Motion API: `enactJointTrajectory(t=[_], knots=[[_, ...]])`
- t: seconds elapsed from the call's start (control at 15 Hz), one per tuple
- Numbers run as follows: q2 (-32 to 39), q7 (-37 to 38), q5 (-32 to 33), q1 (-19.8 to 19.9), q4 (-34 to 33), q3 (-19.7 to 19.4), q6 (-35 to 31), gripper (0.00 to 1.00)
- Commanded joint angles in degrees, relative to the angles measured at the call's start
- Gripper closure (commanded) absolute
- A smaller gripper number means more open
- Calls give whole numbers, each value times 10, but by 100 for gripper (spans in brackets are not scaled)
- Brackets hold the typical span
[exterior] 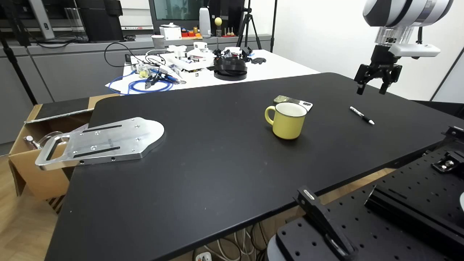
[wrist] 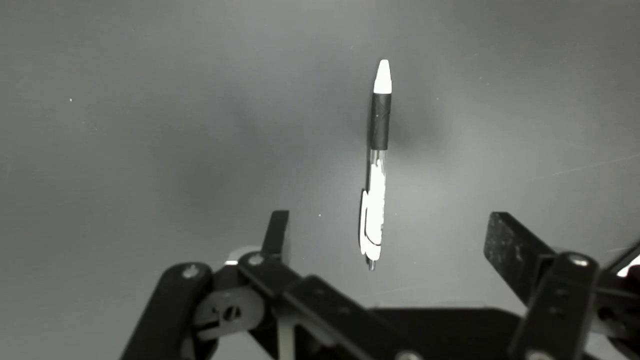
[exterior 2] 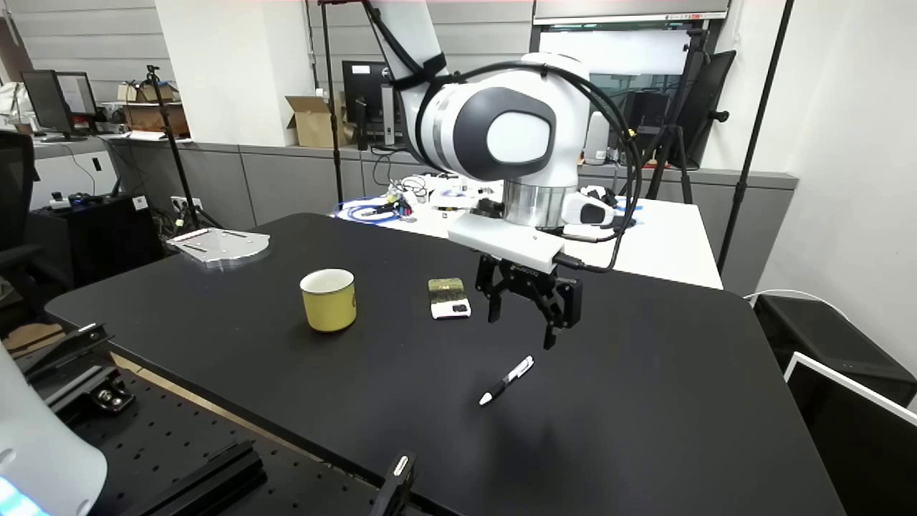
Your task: Put the pen in the cup
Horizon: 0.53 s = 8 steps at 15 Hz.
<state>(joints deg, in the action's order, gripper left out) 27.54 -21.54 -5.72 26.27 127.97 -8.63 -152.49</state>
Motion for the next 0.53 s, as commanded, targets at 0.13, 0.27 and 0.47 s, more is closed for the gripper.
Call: enactJointTrajectory(t=[0.13,0.27,0.47], knots=[[6,-17,-23,17,3,22,-16,0],[15,-24,-34,23,3,31,-27,0],[32,-25,-36,29,0,37,-40,0]])
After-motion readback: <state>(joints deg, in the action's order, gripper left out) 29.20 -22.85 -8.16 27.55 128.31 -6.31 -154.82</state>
